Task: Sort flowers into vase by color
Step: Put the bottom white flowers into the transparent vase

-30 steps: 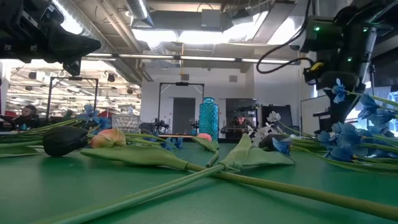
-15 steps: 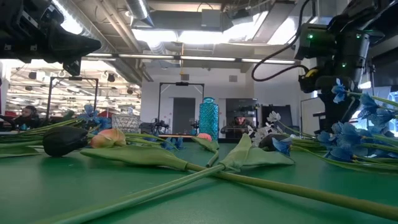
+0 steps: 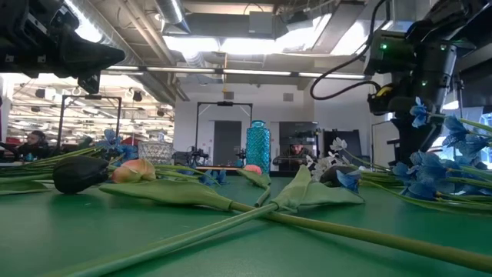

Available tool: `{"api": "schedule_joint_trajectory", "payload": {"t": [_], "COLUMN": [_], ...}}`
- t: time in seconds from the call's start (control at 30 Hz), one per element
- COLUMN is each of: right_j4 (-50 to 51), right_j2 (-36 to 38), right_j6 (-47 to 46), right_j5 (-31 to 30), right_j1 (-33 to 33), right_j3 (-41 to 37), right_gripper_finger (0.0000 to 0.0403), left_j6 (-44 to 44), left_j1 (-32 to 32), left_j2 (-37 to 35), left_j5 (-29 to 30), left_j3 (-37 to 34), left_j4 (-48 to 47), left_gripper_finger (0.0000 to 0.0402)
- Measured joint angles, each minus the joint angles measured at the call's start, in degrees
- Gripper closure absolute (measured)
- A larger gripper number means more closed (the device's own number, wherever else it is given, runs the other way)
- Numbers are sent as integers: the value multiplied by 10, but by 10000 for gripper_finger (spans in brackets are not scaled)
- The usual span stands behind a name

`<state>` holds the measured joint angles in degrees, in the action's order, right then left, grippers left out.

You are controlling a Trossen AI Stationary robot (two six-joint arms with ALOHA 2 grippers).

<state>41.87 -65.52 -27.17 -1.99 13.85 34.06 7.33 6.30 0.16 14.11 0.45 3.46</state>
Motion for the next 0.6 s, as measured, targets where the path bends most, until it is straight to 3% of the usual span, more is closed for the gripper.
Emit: {"api": "schedule_joint_trajectory", "payload": {"t": [0.17, 0.6], "right_j4": [0, -34], "right_j2": [-11, -129], "right_j6": [1, 4], "right_j5": [31, 2], "right_j1": [0, 0], "right_j3": [0, 3], "right_gripper_finger": [171, 171], "left_j6": [0, 0], "left_j1": [0, 0], "left_j2": [0, 0], "left_j5": [0, 0], "left_j3": [0, 0], "left_j4": [0, 0], "left_gripper_finger": [401, 401]}}
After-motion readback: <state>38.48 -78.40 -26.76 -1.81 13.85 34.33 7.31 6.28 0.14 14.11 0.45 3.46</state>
